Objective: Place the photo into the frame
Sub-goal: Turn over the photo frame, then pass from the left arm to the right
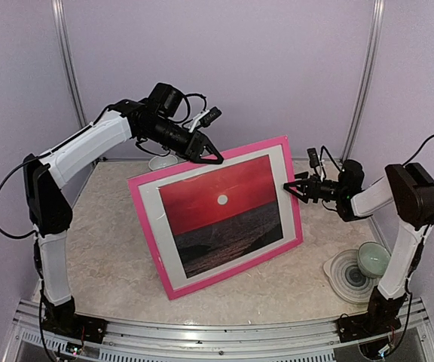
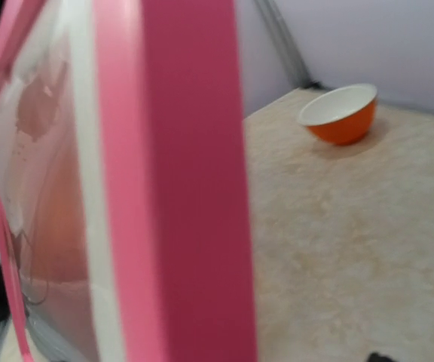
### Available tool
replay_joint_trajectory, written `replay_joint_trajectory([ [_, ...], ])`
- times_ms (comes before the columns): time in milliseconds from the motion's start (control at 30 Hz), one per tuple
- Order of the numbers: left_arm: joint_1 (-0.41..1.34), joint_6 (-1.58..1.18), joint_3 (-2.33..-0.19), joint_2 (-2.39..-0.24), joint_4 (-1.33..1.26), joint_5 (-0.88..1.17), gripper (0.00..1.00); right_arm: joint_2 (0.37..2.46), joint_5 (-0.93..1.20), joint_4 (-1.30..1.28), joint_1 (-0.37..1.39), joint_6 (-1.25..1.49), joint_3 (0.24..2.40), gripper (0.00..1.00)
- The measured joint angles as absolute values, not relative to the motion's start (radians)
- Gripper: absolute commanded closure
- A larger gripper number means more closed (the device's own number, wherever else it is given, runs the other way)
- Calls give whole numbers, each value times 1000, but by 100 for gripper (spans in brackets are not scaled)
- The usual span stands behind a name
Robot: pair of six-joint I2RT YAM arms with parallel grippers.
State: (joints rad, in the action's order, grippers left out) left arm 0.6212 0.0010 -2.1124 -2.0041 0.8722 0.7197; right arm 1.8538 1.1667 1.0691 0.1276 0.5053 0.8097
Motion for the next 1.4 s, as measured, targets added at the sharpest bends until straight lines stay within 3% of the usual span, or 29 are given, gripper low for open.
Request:
replay_joint_trajectory([
  [433,583,-32,-2119,-2080,865,773,100,1947,1279,1174,128,671,838,50],
  [600,567,-32,-2137,-2116,862,822,100,1961,1290,1206,126,737,833,55],
  [767,550,-29,-2137,-2143,862,862,100,2027,1313,1351,121,866,834,62],
  [867,540,-26,-2137,-2159,862,878,100,2099,1335,1480,118,1008,849,71],
  [1067,517,-18,-2137,-2196,858,911,99,2180,1391,1548,117,1158,888,82],
  [1167,511,-16,-2137,-2214,855,934,89,2189,1410,1549,116,1188,889,88],
  [1400,493,0,-2138,-2253,791,889,48,2214,1441,1549,115,1252,908,95],
])
